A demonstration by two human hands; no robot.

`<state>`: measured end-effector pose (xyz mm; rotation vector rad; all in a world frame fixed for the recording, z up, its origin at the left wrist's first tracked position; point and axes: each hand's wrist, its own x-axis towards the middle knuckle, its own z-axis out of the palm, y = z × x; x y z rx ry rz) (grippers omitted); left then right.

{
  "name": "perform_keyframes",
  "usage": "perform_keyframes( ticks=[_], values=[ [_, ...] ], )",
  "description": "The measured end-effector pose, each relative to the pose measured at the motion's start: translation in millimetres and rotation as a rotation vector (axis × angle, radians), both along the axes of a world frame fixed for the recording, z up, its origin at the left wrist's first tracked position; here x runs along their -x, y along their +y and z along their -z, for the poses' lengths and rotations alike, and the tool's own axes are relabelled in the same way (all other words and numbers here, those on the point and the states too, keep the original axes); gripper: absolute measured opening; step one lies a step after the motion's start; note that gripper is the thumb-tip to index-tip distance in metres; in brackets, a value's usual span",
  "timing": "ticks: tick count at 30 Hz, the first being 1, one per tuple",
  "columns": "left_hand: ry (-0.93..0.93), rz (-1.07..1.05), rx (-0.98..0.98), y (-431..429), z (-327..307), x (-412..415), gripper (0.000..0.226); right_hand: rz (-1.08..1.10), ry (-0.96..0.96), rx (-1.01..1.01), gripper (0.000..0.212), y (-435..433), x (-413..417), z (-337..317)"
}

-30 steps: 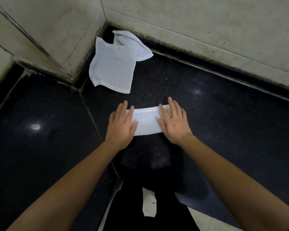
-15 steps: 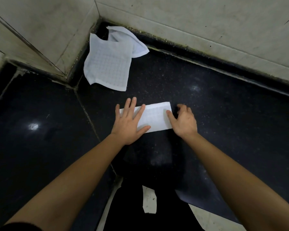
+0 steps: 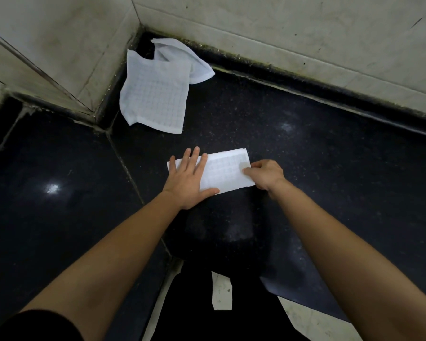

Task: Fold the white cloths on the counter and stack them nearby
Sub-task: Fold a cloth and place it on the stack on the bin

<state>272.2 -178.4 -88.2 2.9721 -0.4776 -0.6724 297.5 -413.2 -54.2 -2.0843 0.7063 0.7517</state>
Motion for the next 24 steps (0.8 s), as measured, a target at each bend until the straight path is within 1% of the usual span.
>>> perform_keyframes(
  ticks=[4,7,9,11,12,14,16,17,20,21,22,24],
  values=[
    [-0.02,0.015,-0.061,-1.7,1.6,0.9,0.105,0.117,0.035,-0.129,0.017,-1.4,-1.2,-5.1],
    [-0.028,0.026,-0.126,-3.9,2.7,1.1,0.105,0.167,0.054,-0.219,0.015,-2.5,-0.7,-9.7],
    [-0.024,0.042,-0.147,-3.8,1.3,0.7,0.104,0.181,0.019,-0.259,0.01,-0.3,0.7,-13.6],
    [-0.036,0.019,-0.085,-1.5,-3.7,1.9,0.099,0.2,-0.026,-0.282,0.01,4.6,1.6,-19.7],
    [-0.064,-0.047,-0.013,0.5,-8.6,3.9,0.095,0.202,-0.05,-0.295,0.011,8.2,1.8,-24.0],
    [-0.183,-0.308,0.195,5.3,-18.7,9.8,0.085,0.201,-0.099,-0.332,0.013,17.6,0.9,-30.9],
    [-0.287,-0.66,0.368,17.6,-24.2,17.2,0.073,0.17,-0.153,-0.355,0.019,31.8,-0.5,-35.2],
    [-0.247,-0.855,0.476,26.1,-25.7,18.1,0.068,0.145,-0.179,-0.351,0.022,39.9,-1.2,-35.7],
    [0.12,-1.464,0.936,57.5,-30.5,15.9,0.061,-0.005,-0.257,-0.256,0.03,74.2,-1.7,-35.3],
    [0.187,-1.577,1.027,66.7,-31.5,15.6,0.06,-0.068,-0.291,-0.21,0.03,87.3,-0.1,-33.6],
    [0.224,-1.618,1.076,74.0,-31.6,16.1,0.059,-0.133,-0.321,-0.17,0.031,101.3,2.9,-31.6],
    [0.249,-1.621,1.143,81.1,-30.8,17.8,0.06,-0.269,-0.343,-0.128,0.032,128.8,12.5,-24.2]
  ],
)
